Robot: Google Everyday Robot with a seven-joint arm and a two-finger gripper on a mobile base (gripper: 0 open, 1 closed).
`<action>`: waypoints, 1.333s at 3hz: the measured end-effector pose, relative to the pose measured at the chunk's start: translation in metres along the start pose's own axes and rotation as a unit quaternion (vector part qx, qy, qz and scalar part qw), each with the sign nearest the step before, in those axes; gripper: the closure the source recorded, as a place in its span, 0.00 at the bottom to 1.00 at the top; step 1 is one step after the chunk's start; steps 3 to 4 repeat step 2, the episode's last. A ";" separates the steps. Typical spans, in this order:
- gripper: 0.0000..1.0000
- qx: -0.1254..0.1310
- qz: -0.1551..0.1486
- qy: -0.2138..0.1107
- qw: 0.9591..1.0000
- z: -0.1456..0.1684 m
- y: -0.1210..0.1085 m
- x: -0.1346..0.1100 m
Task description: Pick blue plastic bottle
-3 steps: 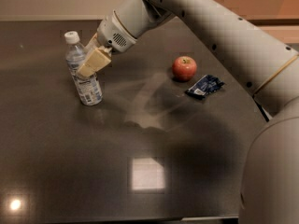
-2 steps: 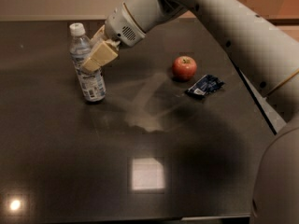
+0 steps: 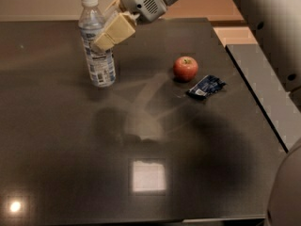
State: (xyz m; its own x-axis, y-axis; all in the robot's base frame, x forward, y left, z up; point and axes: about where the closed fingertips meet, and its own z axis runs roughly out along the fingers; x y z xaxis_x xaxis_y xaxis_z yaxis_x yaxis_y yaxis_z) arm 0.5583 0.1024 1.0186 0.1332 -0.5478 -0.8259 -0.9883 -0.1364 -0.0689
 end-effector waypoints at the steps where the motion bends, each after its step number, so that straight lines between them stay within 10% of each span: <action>1: 1.00 0.017 -0.009 -0.011 1.000 -0.054 0.008 -0.015; 4: 1.00 0.017 -0.009 -0.011 1.000 -0.054 0.007 -0.016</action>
Offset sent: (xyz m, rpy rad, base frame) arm -0.0068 -0.0679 0.0630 0.0402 -0.0441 -0.0466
